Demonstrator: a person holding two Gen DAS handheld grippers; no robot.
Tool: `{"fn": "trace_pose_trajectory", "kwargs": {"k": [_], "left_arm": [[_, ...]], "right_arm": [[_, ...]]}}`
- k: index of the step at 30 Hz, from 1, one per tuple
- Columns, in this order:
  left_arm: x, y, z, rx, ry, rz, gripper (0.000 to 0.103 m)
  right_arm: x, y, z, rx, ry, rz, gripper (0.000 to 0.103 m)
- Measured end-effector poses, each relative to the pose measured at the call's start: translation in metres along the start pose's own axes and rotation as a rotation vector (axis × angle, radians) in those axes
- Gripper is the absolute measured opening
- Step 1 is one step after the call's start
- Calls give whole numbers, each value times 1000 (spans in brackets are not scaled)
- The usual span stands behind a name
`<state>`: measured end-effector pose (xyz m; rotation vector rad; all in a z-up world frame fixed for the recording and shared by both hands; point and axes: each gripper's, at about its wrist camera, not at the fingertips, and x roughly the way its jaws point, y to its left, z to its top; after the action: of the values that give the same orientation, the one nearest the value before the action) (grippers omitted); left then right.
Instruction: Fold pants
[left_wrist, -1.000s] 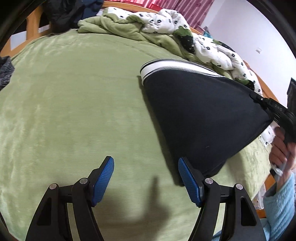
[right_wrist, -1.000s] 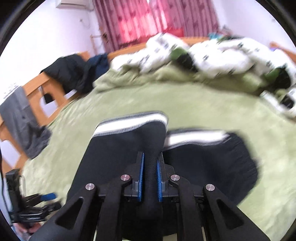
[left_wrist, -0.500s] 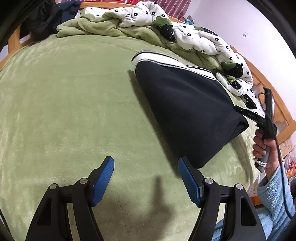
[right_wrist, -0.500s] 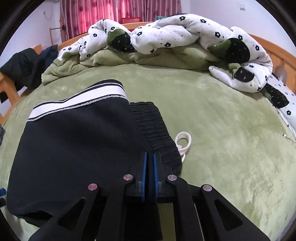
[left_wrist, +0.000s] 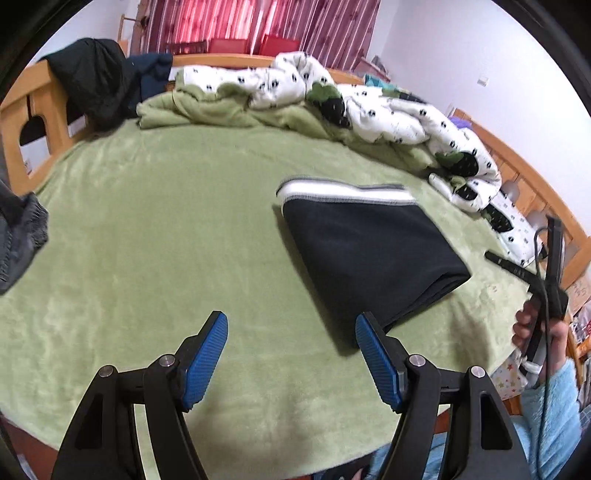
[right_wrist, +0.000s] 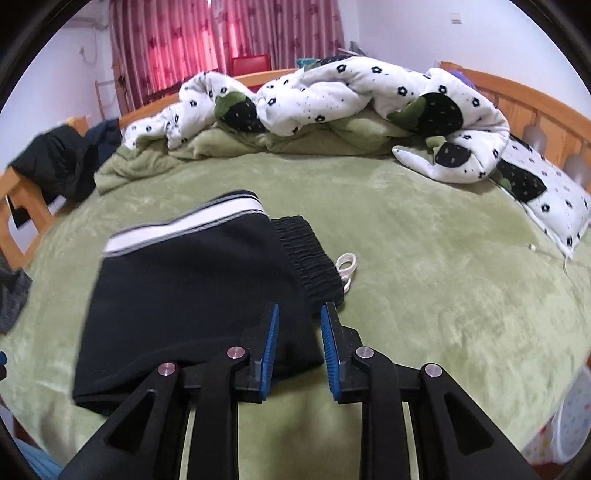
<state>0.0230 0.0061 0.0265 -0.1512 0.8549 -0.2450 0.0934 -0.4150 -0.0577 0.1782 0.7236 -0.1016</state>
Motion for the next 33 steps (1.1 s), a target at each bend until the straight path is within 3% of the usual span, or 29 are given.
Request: {"fn": "trace_pose_trajectory", "kwargs": {"k": [4, 7, 17, 20, 25, 29, 33], "left_arm": [[-32, 6, 9, -8, -42, -58, 70], [-39, 10, 11, 8, -42, -41, 70], [-18, 50, -10, -14, 2, -31, 70], [-3, 63, -15, -53, 25, -46, 70], [28, 74, -21, -103, 49, -93, 70], [60, 69, -19, -110, 84, -126, 70], [99, 53, -11, -106, 115, -181, 70]], "right_arm": [[-25, 7, 0, 25, 26, 27, 23], [-48, 14, 3, 4, 5, -45, 23], [-83, 18, 10, 20, 43, -110, 24], [-78, 17, 11, 34, 46, -111, 36], [-54, 16, 6, 32, 89, -120, 38], [-28, 18, 1, -12, 123, -140, 42], [2, 18, 0, -58, 128, -138, 54]]}}
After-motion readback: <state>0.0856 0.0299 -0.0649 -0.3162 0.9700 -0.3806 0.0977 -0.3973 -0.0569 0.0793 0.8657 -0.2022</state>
